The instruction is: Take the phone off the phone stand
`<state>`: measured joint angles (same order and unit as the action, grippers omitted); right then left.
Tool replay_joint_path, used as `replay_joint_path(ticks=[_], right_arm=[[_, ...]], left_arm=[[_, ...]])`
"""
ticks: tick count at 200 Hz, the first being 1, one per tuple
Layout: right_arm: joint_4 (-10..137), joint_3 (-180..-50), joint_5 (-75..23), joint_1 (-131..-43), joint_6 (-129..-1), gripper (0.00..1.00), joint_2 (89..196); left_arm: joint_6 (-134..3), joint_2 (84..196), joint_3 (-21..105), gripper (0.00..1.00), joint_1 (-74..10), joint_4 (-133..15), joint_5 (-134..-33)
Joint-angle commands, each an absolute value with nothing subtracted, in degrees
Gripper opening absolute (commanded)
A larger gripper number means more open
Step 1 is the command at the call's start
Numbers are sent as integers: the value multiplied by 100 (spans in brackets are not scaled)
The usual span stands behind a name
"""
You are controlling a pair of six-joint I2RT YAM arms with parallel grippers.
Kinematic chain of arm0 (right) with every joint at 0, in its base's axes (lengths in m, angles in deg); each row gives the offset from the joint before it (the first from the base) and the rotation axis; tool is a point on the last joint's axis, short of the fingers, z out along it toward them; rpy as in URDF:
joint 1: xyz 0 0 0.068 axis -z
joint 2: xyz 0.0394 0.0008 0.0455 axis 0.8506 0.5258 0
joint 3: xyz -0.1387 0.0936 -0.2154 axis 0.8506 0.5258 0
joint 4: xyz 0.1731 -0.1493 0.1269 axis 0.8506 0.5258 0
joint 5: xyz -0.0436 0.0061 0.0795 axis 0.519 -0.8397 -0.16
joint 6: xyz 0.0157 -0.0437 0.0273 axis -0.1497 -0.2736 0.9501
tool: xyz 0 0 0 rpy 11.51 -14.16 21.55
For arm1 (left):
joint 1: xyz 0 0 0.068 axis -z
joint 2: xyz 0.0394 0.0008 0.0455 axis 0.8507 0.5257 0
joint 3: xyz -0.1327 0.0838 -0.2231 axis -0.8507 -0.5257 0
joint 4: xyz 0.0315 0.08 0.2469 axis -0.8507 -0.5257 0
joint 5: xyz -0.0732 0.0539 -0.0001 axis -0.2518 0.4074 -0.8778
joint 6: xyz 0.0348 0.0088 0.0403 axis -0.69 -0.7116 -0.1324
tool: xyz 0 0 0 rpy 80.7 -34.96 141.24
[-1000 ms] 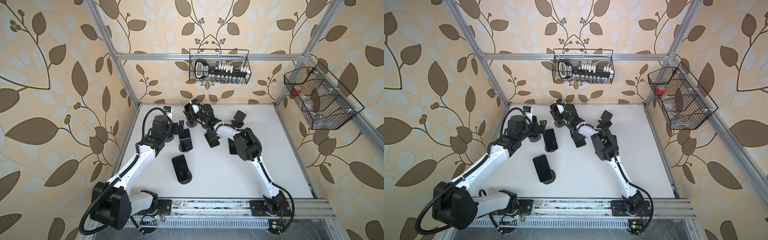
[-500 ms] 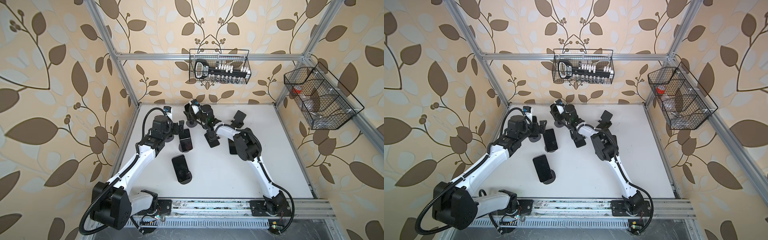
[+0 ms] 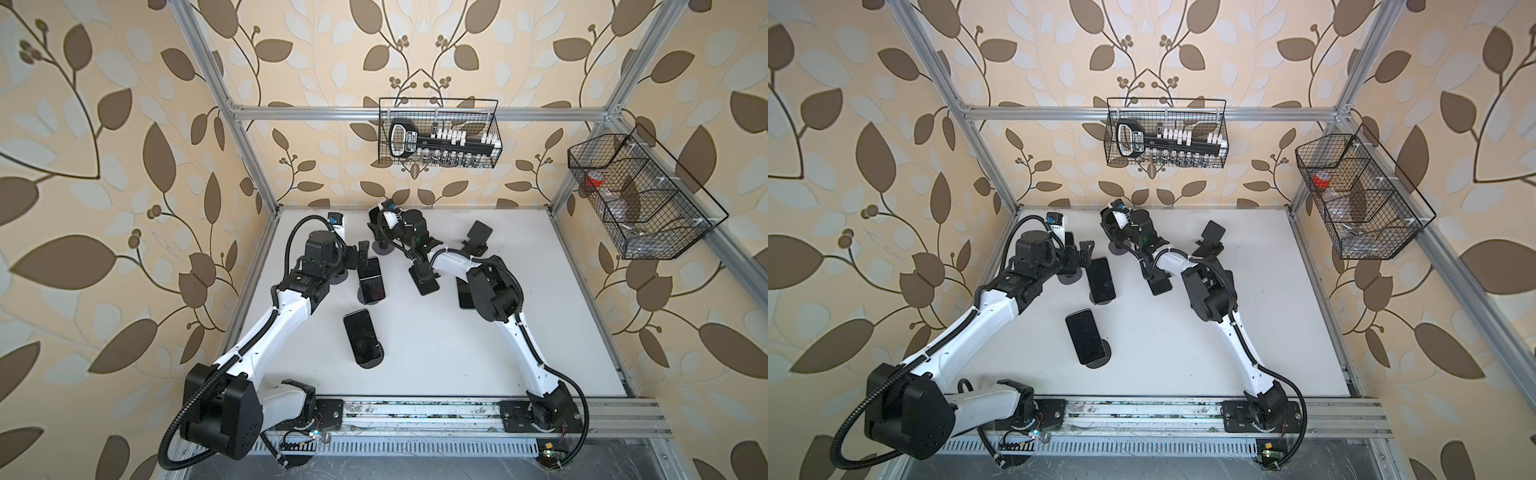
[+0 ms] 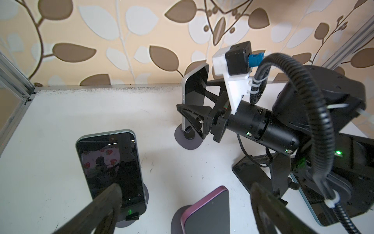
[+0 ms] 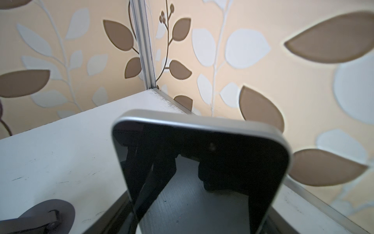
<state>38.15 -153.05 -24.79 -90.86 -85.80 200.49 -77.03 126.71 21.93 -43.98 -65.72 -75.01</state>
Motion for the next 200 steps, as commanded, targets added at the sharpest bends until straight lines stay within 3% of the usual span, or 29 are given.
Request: replay_joint_path(ticks=[1, 200], right_arm=[[3640, -15218, -2570, -9115, -8675, 75, 19691], [3404, -14861, -2850, -9138, -8513, 74, 19185]], left_arm=[[-7646, 12533, 2356, 99, -4361, -6452, -7562], [-7730, 12423, 2342, 99, -4370, -6476, -7437]])
